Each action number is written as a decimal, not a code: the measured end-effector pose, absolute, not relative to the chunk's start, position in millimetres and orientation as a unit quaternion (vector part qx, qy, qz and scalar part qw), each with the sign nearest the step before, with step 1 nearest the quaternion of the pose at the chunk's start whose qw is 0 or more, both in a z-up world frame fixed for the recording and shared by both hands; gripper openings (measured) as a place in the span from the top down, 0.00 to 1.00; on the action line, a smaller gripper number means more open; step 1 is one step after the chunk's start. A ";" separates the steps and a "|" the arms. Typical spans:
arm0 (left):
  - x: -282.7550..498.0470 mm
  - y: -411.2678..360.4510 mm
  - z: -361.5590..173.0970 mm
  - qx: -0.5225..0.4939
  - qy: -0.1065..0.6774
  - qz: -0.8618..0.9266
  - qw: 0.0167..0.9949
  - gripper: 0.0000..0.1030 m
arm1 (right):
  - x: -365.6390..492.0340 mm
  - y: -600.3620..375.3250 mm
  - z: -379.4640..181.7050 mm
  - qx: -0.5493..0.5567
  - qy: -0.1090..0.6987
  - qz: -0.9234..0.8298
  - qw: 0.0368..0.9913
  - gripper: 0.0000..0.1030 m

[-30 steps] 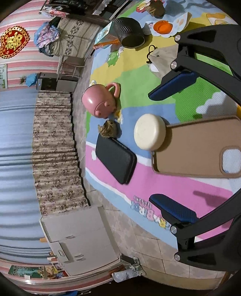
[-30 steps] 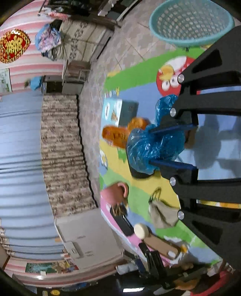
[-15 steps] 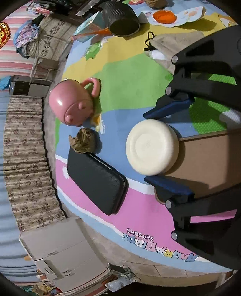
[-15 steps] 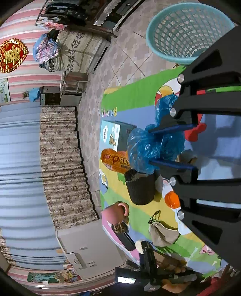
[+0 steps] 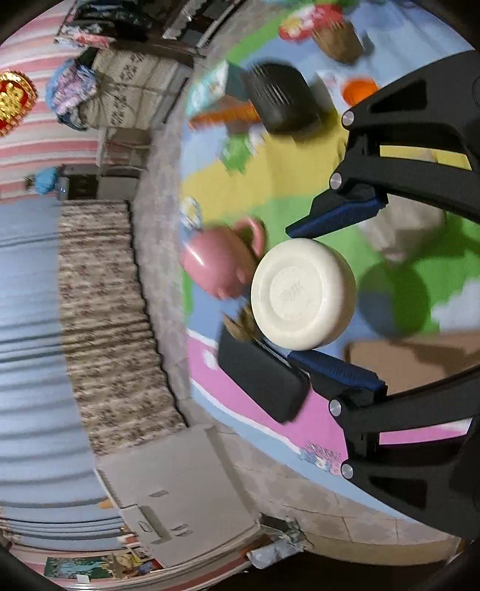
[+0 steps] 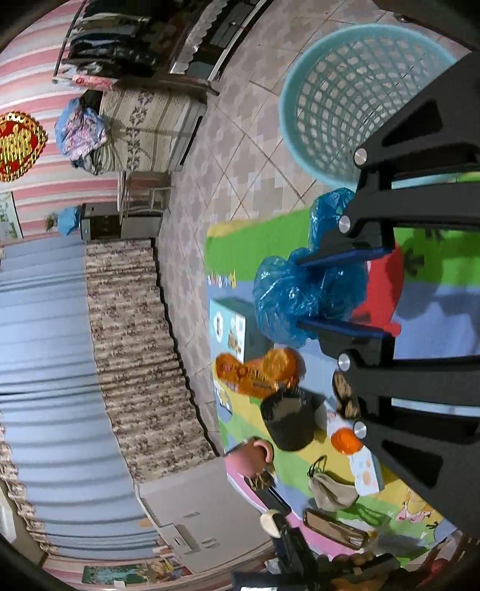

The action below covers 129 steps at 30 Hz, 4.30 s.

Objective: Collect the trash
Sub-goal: 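Carry the soap and blue bag over the basket and release both, then move both tools back over the mat toward the cloth bag and glove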

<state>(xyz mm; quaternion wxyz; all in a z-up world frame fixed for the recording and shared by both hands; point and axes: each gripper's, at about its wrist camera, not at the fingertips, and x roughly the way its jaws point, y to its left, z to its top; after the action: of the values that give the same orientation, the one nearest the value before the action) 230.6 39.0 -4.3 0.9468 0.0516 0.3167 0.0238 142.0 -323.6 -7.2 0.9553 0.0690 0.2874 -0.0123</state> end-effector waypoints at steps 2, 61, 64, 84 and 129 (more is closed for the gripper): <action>224.4 16.2 5.1 0.052 0.300 0.012 0.952 0.41 | 138.6 -336.8 -9.1 0.072 0.287 -0.023 0.955 0.73; 155.3 -379.3 -43.4 0.093 0.289 -0.261 0.916 0.19 | 88.4 -515.2 -60.1 0.162 0.303 -0.228 0.911 0.73; 151.7 -372.1 -40.7 0.101 0.281 -0.248 0.922 0.16 | 90.0 -512.1 -60.3 0.163 0.302 -0.225 0.912 0.73; 169.8 -322.4 -31.7 0.058 0.293 -0.199 0.934 0.12 | 101.5 -492.0 -61.2 0.125 0.304 -0.224 0.917 0.23; 190.9 16.5 -42.2 0.010 0.344 0.010 0.939 0.05 | 148.1 -302.7 -38.6 0.071 0.297 -0.072 0.950 0.04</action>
<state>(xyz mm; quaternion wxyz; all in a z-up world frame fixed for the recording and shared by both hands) 190.9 16.5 -42.2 0.9390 0.0099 0.3437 0.0098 148.1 -302.7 -38.6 0.9495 0.0706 0.2971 -0.0716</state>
